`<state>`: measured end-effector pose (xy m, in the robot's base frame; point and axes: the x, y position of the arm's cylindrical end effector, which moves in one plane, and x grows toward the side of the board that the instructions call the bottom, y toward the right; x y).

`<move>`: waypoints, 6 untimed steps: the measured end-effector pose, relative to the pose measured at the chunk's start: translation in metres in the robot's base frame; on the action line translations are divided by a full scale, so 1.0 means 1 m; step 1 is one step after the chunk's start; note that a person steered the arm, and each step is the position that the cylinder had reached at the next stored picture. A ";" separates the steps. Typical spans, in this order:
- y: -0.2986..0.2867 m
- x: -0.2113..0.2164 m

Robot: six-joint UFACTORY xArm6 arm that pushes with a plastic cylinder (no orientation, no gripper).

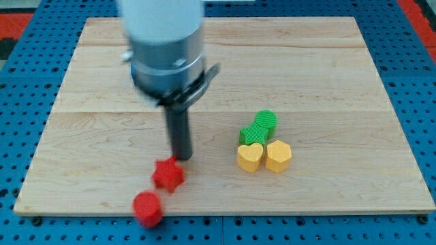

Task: Point your arm to the bottom center

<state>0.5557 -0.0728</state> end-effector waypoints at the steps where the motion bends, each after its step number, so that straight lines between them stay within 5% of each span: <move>1: -0.009 0.030; 2: -0.015 0.030; 3: 0.046 0.023; 4: 0.053 0.060; 6: 0.105 -0.028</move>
